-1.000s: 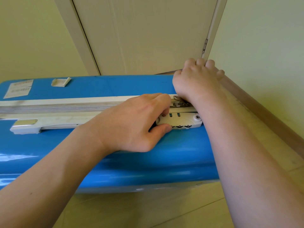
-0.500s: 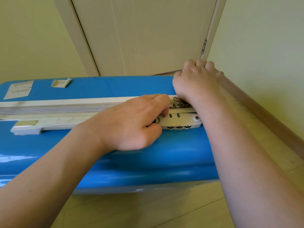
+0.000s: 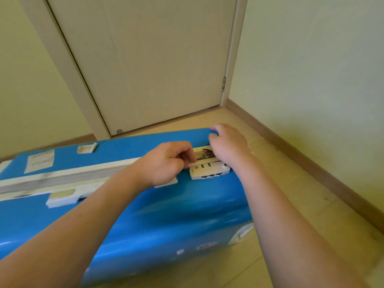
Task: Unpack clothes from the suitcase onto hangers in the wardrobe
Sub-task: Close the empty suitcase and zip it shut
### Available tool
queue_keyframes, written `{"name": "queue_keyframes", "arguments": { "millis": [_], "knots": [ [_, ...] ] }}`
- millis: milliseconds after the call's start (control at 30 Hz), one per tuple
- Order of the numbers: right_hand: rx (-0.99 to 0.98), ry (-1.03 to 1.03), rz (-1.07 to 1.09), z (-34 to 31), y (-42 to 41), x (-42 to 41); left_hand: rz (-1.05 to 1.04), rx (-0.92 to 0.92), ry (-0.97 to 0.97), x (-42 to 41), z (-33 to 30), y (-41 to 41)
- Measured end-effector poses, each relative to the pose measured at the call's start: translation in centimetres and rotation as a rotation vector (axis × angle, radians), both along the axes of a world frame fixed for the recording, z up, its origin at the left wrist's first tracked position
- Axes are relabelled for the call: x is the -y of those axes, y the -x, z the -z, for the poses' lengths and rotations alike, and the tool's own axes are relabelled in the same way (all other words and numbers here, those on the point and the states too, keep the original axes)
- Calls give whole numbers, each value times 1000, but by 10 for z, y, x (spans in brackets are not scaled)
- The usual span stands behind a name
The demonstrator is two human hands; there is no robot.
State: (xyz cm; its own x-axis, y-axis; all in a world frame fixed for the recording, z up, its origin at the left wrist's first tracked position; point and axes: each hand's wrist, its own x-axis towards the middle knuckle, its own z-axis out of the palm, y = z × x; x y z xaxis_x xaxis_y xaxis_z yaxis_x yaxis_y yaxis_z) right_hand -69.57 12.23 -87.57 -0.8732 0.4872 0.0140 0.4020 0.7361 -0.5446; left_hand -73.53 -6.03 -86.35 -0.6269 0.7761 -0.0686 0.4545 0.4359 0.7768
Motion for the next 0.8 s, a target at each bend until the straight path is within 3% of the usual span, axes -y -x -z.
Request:
{"name": "queue_keyframes", "arguments": {
  "millis": [100,167,333,467,800],
  "knots": [
    [-147,-70,156,14,-28,22,-26,258,-138,3,-5,11],
    [-240,-178,240,22,-46,39,-25,317,-169,3,-9,23],
    [-238,-304,388,35,-48,54,67,-202,21,-16,-11,63],
    [-283,-279,505,39,-39,49,89,-401,207,-26,15,77],
    [-475,-193,328,35,-13,27,-38,-461,341,-31,24,77]
  ]
}}
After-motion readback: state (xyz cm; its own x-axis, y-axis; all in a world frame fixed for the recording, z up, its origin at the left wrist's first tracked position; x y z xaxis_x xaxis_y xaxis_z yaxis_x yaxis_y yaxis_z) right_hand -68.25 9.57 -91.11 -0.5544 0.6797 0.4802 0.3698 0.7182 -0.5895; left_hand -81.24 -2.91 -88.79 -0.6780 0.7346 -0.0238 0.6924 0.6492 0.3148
